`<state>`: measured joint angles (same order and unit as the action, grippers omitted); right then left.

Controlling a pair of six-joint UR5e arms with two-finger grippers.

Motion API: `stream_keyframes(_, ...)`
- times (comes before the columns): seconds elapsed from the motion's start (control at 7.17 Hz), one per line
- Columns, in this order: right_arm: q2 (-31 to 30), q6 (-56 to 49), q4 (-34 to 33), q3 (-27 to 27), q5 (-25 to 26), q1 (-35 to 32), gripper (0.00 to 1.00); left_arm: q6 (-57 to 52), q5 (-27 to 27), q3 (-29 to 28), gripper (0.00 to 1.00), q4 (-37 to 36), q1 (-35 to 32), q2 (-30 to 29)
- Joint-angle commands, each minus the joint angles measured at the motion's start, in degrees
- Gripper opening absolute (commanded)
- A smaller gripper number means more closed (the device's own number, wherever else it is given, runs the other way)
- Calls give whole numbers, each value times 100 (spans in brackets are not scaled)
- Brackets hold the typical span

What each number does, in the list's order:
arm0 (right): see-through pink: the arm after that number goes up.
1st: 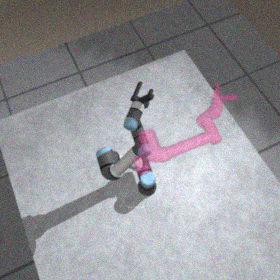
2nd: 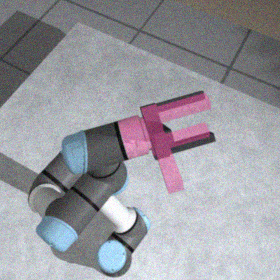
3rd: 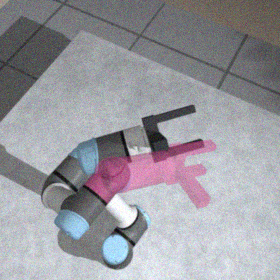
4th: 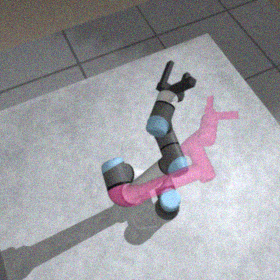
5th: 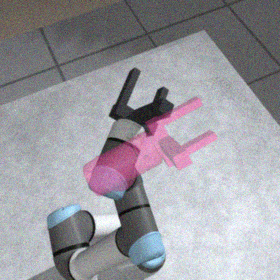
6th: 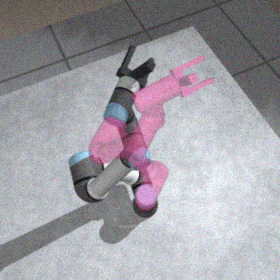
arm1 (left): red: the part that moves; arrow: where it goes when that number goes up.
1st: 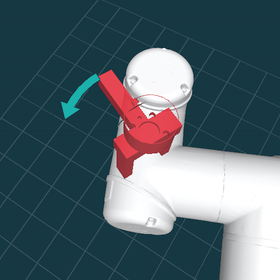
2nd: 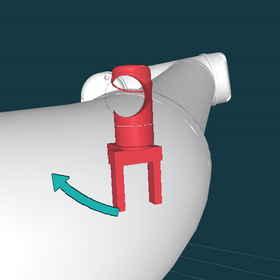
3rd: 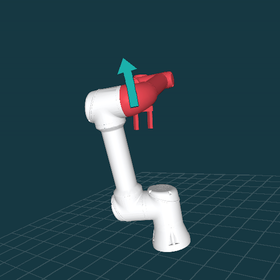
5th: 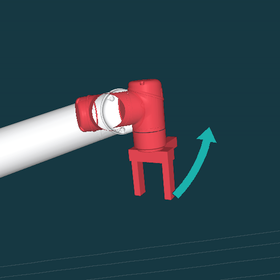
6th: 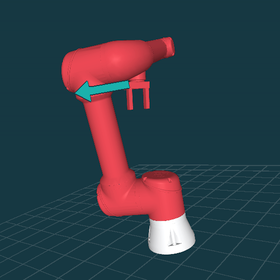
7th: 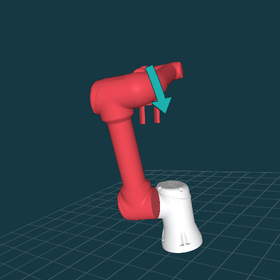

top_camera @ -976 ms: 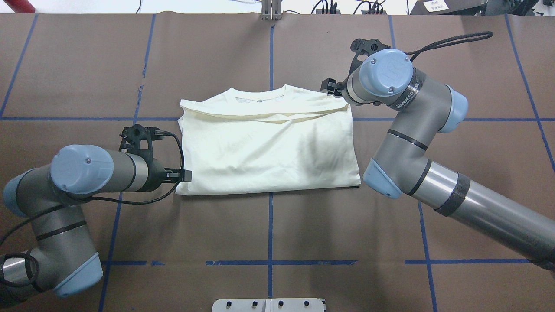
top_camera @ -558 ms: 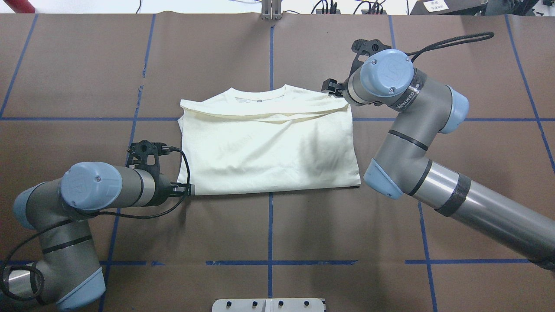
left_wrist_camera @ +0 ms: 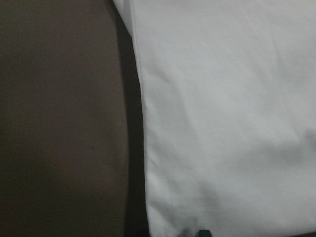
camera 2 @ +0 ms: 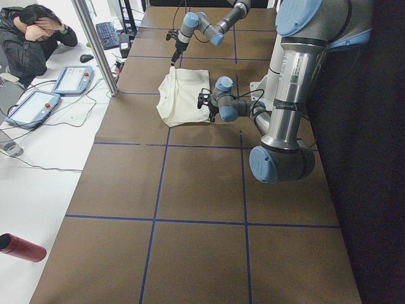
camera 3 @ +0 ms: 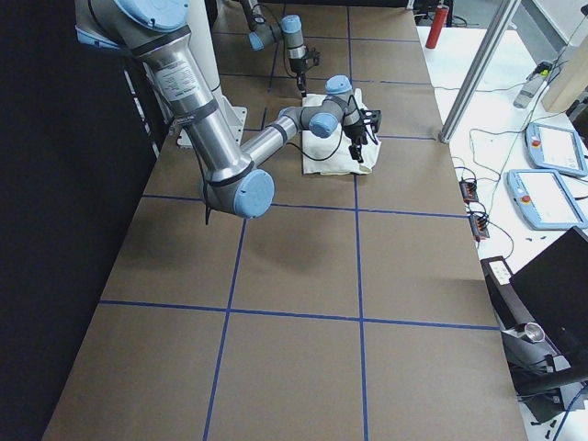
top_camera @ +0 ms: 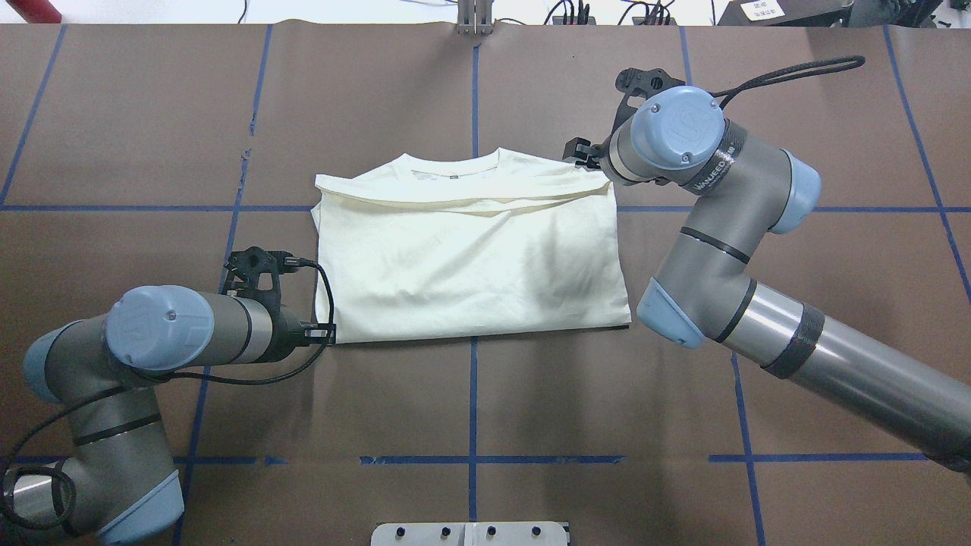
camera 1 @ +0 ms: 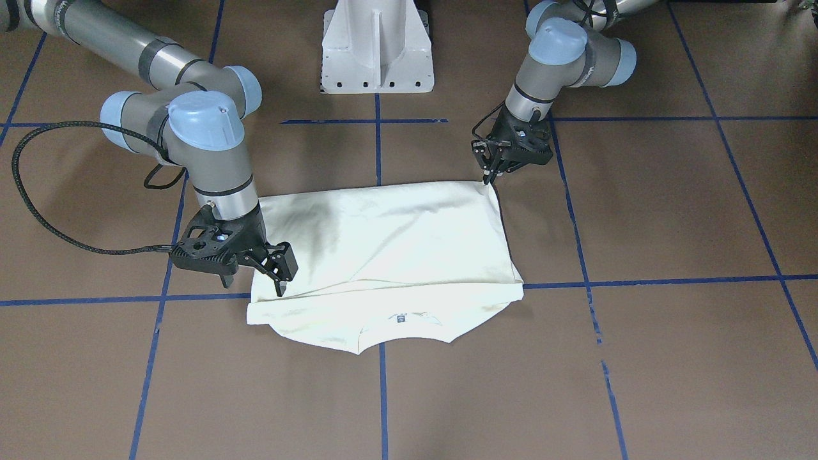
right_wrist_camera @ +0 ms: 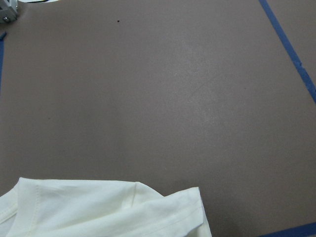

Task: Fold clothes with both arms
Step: 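Withdraw the left gripper toward the robot while right gripper holds near collar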

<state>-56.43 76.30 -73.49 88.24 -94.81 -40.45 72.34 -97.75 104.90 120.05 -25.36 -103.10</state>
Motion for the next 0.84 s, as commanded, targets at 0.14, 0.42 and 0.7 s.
stream_keyframes(0.14,0,8,1,0,7,2,100,-1224,1,-293,0,-42,-896,27)
stream_keyframes(0.42,9,43,1,0,7,2,100,-2358,-8,-1449,0,10,-1923,-505)
stream_keyframes(0.7,26,52,1,0,7,11,100,-2602,1,-3256,0,36,-2472,-2004)
